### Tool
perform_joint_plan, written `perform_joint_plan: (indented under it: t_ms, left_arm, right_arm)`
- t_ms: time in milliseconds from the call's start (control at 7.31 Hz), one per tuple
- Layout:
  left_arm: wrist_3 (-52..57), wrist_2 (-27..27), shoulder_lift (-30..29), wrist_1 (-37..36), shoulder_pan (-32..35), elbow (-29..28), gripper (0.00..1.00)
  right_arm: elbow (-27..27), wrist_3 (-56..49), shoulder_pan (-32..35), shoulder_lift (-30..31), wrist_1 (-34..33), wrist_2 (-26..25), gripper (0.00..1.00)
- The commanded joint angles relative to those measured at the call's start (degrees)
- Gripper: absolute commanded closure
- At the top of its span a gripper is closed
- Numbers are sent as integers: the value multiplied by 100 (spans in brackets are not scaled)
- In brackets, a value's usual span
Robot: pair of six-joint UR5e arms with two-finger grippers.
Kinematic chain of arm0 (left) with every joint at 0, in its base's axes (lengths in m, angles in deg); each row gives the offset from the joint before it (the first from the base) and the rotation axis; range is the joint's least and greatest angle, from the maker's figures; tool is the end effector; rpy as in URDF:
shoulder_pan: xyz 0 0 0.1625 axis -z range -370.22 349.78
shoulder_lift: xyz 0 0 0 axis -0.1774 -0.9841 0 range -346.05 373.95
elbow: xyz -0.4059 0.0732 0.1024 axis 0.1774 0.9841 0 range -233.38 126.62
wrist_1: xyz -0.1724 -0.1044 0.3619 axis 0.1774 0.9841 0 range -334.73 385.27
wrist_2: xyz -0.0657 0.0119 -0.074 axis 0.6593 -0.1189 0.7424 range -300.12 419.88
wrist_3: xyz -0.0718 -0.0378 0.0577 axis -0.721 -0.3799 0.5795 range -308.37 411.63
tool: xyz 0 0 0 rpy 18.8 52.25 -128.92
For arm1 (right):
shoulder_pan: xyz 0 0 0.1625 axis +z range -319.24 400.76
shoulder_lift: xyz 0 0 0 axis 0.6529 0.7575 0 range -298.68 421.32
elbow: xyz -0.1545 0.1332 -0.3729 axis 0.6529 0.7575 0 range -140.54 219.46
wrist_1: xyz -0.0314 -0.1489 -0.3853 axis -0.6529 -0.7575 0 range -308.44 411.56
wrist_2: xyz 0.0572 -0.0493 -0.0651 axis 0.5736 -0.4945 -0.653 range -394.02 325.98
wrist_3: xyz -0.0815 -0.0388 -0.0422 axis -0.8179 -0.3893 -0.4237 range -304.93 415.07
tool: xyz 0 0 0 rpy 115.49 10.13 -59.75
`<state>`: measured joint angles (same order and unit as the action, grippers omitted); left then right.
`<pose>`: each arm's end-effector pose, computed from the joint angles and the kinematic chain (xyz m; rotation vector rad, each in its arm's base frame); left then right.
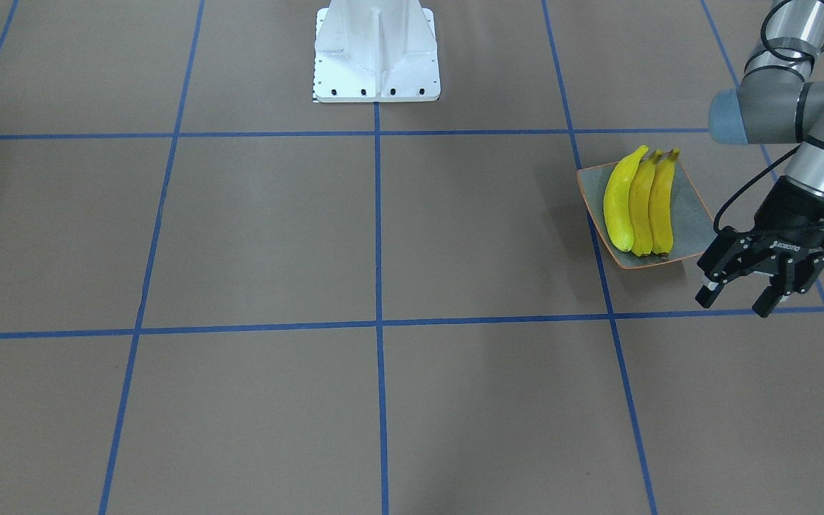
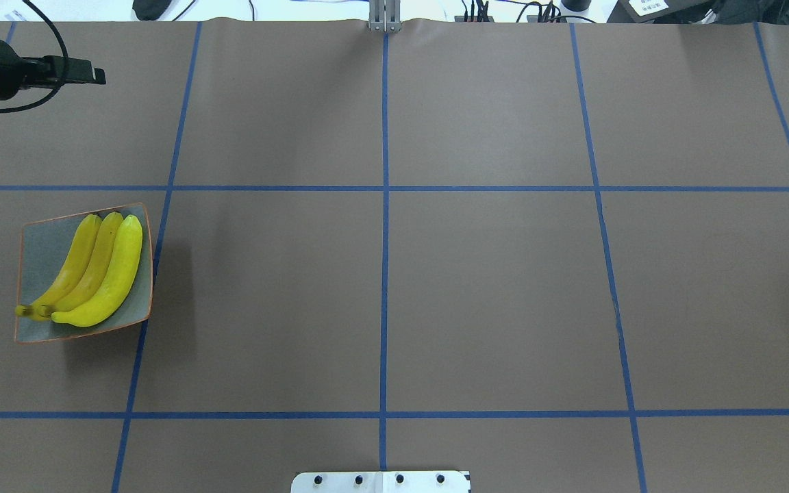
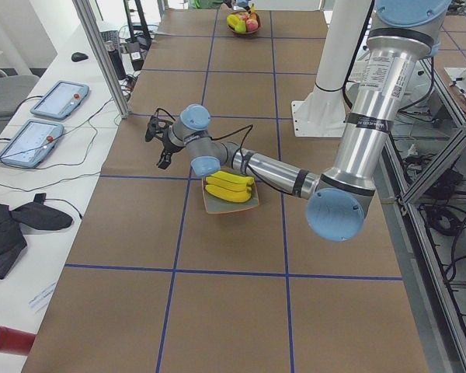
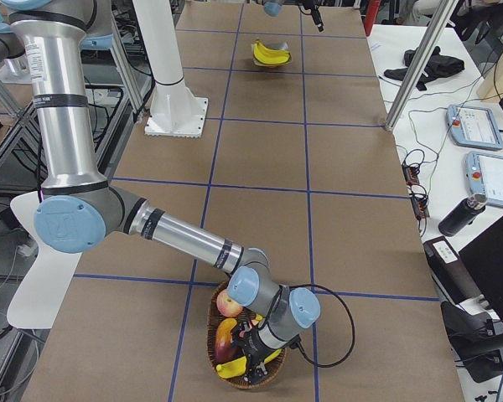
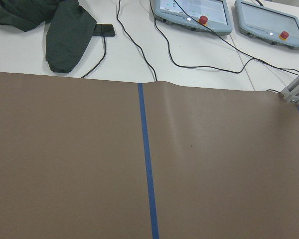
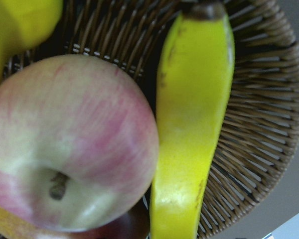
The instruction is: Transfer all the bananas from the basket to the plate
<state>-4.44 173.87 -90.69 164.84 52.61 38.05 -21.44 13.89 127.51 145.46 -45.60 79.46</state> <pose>0.1952 -0.5835 0.4118 0.5961 1.0262 -0.2041 0.0683 -0.4482 0.8693 -0.3708 -0.5578 -0.6381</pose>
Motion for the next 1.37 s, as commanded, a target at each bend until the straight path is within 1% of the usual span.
perform_joint_plan:
  t_ms: [0,410,821,1231]
  left_arm:
    - [0,0,-13,0,-26,24,0]
    - [-18,0,-4,0,-34,77,0]
    - [-26,0,-4,-9,-69,68,0]
    - [-53,-9,-4,0,-166,77,0]
  right_arm:
    - [43,-5,-9,6,3,-27,30]
    - [43,-5,-9,41,3,-36,30]
    - [26,-22,-9,-64,-5,-36,30]
    - [17,-110,-1,93,3,-27,30]
